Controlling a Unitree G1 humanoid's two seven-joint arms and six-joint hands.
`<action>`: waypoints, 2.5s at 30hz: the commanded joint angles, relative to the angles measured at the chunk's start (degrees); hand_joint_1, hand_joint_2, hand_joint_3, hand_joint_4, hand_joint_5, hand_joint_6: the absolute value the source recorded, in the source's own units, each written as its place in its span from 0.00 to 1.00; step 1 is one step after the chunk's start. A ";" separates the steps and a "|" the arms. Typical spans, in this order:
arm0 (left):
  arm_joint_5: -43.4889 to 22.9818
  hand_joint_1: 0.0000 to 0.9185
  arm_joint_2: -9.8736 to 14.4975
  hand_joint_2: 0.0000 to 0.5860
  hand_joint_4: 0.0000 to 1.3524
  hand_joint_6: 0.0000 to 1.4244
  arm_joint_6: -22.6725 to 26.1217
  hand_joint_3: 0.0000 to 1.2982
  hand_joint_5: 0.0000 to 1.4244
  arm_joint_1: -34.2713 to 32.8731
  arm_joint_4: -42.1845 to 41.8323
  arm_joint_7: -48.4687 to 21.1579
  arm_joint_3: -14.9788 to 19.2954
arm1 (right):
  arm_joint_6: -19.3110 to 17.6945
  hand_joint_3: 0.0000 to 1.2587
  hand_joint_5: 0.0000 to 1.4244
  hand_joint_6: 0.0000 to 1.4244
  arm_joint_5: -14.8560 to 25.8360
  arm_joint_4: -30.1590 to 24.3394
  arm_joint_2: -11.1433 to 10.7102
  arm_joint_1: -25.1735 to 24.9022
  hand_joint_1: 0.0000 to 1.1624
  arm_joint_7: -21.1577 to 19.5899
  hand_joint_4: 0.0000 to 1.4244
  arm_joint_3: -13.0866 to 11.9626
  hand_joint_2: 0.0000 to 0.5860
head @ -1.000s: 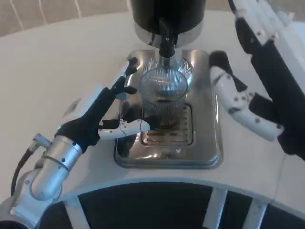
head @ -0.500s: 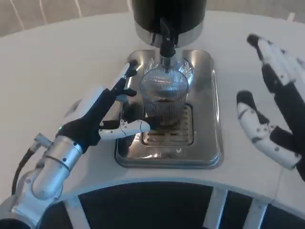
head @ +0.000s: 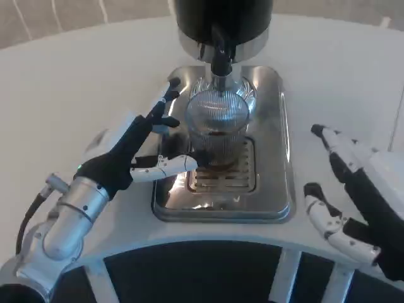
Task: Grasp the cup under the faucet to collect the drink, then remove the cup.
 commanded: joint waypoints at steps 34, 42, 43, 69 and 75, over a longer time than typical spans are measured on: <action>-1.26 0.40 -1.60 0.10 0.00 0.25 -5.83 0.00 0.22 -4.87 6.62 -4.89 -0.37 | -0.93 0.00 0.00 0.00 -1.76 0.41 -0.09 7.64 0.12 -0.79 0.00 4.88 1.00; -0.94 0.40 -2.22 0.10 0.00 0.25 -6.02 0.00 0.22 -5.12 6.67 -5.10 -0.68 | -0.81 0.00 0.00 0.00 -1.79 0.66 -0.06 7.93 0.11 -1.02 0.00 4.93 1.00; -0.85 0.40 -2.31 0.10 0.00 0.25 -6.02 0.00 0.22 -5.13 6.62 -4.99 -0.73 | -0.76 0.00 0.00 0.00 -1.82 0.59 0.03 7.93 0.11 -0.97 0.00 5.01 1.00; 1.15 0.39 -5.24 0.10 0.00 0.26 -0.91 0.00 0.23 -10.55 11.92 -1.93 -2.97 | 0.10 0.00 0.00 0.00 -2.97 -1.37 1.26 7.92 0.12 0.88 0.00 5.23 1.00; 1.60 0.39 -5.64 0.10 0.00 0.26 -0.63 0.00 0.23 -11.29 12.22 -1.36 -3.50 | 0.03 0.00 0.00 0.00 -3.05 -0.76 1.28 7.71 0.12 0.61 0.00 5.21 1.00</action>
